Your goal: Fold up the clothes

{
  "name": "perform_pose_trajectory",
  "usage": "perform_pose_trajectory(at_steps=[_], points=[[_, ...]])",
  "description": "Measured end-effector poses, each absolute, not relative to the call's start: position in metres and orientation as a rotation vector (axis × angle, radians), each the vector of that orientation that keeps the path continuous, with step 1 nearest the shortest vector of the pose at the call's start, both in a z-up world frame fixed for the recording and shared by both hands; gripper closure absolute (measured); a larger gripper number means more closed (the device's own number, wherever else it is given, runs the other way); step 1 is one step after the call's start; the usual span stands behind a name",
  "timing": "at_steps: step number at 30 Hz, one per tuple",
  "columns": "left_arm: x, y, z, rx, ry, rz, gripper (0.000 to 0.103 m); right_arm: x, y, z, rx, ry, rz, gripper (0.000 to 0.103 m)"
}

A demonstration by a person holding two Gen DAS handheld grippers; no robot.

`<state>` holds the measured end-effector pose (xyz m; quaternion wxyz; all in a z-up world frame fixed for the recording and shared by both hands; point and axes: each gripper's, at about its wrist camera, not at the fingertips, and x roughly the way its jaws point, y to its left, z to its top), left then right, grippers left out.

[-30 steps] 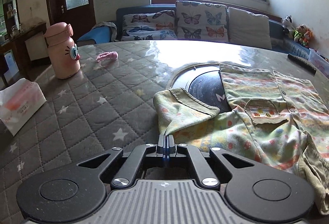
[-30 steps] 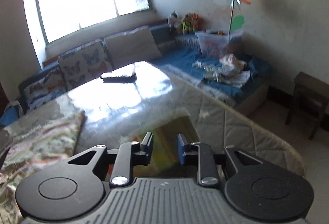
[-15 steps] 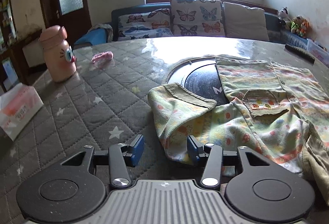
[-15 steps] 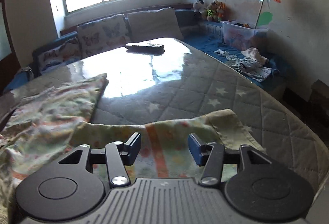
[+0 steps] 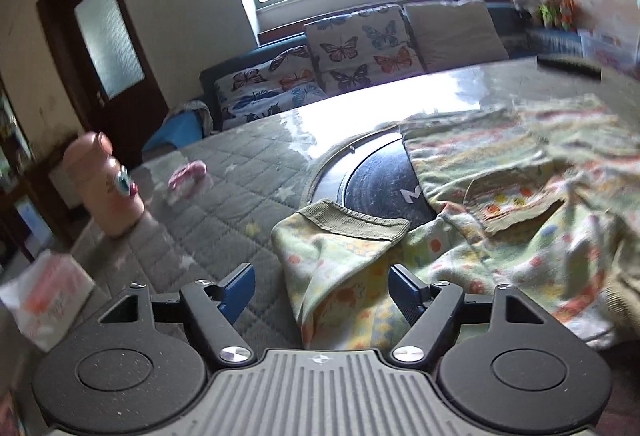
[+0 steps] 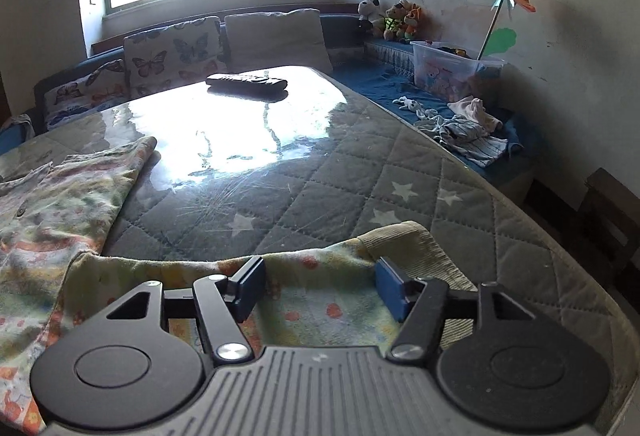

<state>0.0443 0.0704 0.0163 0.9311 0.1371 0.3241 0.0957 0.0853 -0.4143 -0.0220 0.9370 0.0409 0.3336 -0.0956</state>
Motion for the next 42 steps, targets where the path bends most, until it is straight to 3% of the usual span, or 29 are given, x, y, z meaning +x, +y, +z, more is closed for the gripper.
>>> perform_pose_trajectory(at_steps=[9, 12, 18, 26, 30, 40, 42], points=[[0.07, 0.069, -0.011, 0.433, 0.684, 0.255, 0.028, 0.099, -0.411, -0.024, 0.074, 0.678, -0.179, 0.037], [0.071, 0.08, -0.012, 0.392, 0.673, 0.306, 0.043, 0.1, -0.411, -0.023, 0.074, 0.677, -0.179, 0.036], [0.068, 0.121, 0.004, 0.161, 0.656, 0.445, 0.052, 0.101, -0.412, -0.022, 0.077, 0.681, -0.18, 0.036], [0.044, 0.176, 0.014, -0.194, 0.651, 0.461, 0.044, 0.101, -0.413, -0.022, 0.076, 0.682, -0.178, 0.036], [0.037, 0.192, 0.008, -0.296, 0.671, 0.495, 0.031, 0.102, -0.414, -0.022, 0.075, 0.683, -0.176, 0.036], [0.028, 0.144, -0.001, 0.161, 0.632, 0.498, 0.001, 0.102, -0.415, -0.022, 0.075, 0.683, -0.177, 0.035], [0.026, 0.135, -0.003, 0.235, 0.629, 0.469, 0.0, 0.102, -0.414, -0.023, 0.075, 0.683, -0.177, 0.035]])
